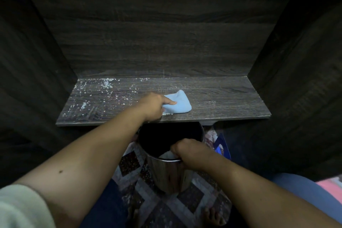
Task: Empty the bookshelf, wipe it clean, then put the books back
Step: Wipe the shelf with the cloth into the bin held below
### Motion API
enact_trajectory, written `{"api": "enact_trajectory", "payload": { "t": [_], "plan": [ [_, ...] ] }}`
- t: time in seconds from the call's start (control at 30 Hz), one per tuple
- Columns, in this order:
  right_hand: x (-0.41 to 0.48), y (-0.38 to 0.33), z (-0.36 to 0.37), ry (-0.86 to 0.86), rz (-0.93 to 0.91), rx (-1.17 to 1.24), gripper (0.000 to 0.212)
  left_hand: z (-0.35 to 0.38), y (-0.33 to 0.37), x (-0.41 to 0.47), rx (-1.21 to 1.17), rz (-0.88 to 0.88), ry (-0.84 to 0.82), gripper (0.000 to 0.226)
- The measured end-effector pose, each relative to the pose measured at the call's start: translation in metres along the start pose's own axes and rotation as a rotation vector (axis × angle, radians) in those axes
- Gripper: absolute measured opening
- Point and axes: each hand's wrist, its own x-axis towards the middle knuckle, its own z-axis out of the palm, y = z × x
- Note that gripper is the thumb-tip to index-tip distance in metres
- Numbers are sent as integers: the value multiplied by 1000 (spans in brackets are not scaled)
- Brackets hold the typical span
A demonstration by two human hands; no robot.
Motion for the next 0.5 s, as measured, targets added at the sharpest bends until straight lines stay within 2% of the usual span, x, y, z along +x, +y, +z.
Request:
{"api": "enact_trajectory", "payload": {
  "t": [0.5],
  "plan": [
    [-13,-15,-6,-41,-10,-8,23,2,31,-41,-52,1,-63,52]
  ]
}}
